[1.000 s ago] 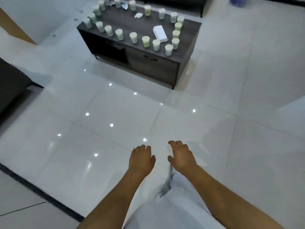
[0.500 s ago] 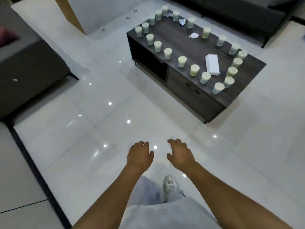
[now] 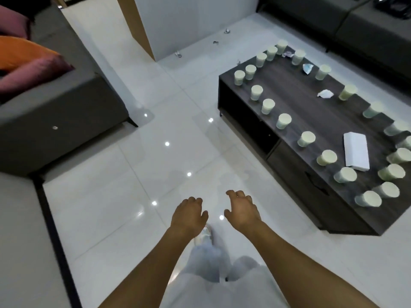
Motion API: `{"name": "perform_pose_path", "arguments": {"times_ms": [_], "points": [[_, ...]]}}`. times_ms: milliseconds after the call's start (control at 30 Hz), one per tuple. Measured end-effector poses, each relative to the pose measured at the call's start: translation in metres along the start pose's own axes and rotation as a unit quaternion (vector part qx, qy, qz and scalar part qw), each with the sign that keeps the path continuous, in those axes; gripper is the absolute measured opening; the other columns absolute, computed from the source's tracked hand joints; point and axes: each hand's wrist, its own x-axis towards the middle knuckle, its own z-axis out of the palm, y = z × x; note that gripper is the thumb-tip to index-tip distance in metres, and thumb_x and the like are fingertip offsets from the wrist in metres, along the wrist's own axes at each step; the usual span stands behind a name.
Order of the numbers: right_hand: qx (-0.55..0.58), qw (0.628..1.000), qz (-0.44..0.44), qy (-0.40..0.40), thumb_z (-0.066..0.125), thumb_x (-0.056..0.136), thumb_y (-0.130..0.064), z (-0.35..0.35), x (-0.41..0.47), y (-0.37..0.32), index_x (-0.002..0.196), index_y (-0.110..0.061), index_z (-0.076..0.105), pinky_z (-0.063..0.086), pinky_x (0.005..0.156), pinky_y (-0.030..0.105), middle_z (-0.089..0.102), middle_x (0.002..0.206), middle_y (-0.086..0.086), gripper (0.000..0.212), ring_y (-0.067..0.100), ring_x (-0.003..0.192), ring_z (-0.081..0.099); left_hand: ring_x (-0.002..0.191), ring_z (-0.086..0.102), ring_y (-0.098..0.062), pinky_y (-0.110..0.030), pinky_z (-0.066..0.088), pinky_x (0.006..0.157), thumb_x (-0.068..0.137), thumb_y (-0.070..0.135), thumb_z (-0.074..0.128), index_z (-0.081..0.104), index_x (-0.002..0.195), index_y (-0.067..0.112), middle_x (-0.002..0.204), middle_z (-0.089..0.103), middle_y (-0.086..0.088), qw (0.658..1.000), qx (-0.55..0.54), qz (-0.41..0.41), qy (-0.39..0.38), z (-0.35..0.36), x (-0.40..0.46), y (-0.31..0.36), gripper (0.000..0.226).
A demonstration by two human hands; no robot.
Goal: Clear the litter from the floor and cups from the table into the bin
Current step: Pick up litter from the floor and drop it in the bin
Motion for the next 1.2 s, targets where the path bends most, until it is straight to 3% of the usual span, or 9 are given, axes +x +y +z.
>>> {"name": "perform_pose_path", "arguments": {"times_ms": [400, 800, 1200], "points": [[0.01, 1.0, 0.001, -0.018, 0.053, 0.092, -0.023, -0.124, 0.223, -0.079, 0.143, -0.023, 0.032, 0.041, 0.095, 0.036, 0.038, 0.142, 0.004, 0.055, 0.027, 0.123, 0.041, 0.113, 0.051, -0.024, -0.032, 0.043, 0.087, 0.097, 0.038, 0.041, 0.048, 0.128, 0.012, 0.123, 0.053, -0.006, 1.0, -0.007, -0.018, 0.007, -0.155, 0.221, -0.05, 0.041], [0.002, 1.0, -0.029, 0.009, 0.052, 0.093, -0.025, -0.312, 0.48, -0.141, 0.144, -0.021, 0.031, 0.042, 0.096, 0.04, 0.039, 0.141, 0.008, 0.056, 0.03, 0.123, 0.041, 0.113, 0.05, -0.024, -0.032, 0.042, 0.089, 0.098, 0.036, 0.041, 0.048, 0.129, 0.01, 0.123, 0.053, -0.007, 0.999, -0.026, -0.032, 0.028, -0.346, 0.472, -0.056, 0.041], [0.016, 1.0, 0.004, -0.004, 0.052, 0.093, -0.022, -0.436, 0.729, -0.243, 0.145, -0.02, 0.03, 0.045, 0.095, 0.037, 0.039, 0.14, 0.009, 0.056, 0.029, 0.121, 0.043, 0.117, 0.048, -0.023, -0.032, 0.041, 0.092, 0.098, 0.036, 0.041, 0.045, 0.132, 0.012, 0.128, 0.051, -0.006, 1.0, -0.005, -0.019, -0.001, -0.512, 0.72, -0.13, 0.042]]}}
